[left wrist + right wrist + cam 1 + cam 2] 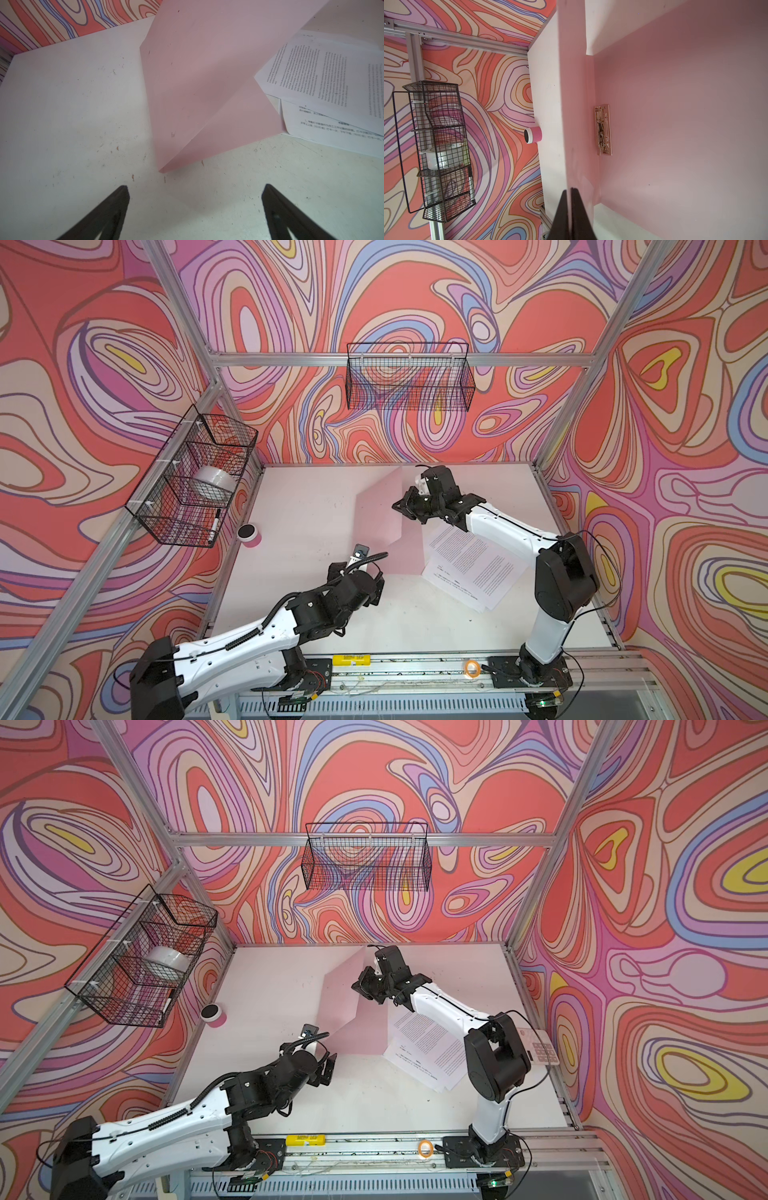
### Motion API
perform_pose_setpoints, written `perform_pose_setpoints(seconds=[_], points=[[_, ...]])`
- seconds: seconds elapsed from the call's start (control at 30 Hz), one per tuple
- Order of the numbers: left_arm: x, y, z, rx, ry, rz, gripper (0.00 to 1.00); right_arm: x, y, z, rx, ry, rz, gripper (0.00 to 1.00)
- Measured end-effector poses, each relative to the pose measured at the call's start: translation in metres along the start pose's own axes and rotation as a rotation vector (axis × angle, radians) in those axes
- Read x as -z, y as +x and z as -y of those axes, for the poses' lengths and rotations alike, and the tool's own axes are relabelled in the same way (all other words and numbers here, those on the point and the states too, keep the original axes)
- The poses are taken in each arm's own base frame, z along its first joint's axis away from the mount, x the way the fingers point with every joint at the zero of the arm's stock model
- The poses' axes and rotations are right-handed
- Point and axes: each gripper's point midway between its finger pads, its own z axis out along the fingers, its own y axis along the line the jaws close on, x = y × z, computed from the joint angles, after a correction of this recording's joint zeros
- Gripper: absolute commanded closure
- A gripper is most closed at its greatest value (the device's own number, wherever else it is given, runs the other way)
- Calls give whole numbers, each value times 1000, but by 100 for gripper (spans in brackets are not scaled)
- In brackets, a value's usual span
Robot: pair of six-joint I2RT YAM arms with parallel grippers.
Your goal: Put the files into the folder
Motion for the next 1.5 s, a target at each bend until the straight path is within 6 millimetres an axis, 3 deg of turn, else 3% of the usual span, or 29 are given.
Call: perform_pose_setpoints(seconds=[0.13,0.27,0.4,0.53,0.57,0.7,0.73,0.8,0.83,0.93,1.07,1.17,1.3,1.4,1.5], points=[[-9,-10,3,-39,-38,36,0,-3,11,-5,10,9,-22,100],[-15,-28,11,-65,-54,77,9,-8,21,-4,21,28,-49,100],[-24,-45,21,-92,-71,100,28,-9,27,-2,33,38,-66,100],[-35,-50,30,-114,-83,96,43,-9,28,0,33,45,-69,100],[-37,-50,32,-120,-85,93,49,-9,28,0,34,45,-69,100],[-42,-49,34,-127,-91,91,95,-9,28,0,36,45,-69,100],[-43,-49,34,-128,-93,93,100,-9,28,-1,38,44,-68,100],[-43,-51,31,-128,-109,99,100,-9,27,0,42,45,-67,97],[-43,-51,30,-127,-115,100,100,-9,27,0,43,44,-66,81],[-42,-54,27,-110,-122,107,100,-9,29,-4,54,24,-78,51],[-34,-61,20,-53,-102,136,100,-8,33,-12,78,-10,-100,26],[-23,-66,5,37,-69,169,100,0,30,-19,94,-28,-92,23],[-6,-70,-20,172,-41,220,100,30,14,-40,129,-76,-25,21],[6,-71,-39,286,-27,254,100,57,-2,-57,158,-120,50,30],[15,-65,-56,398,-17,282,100,63,-11,-61,182,-141,84,40]])
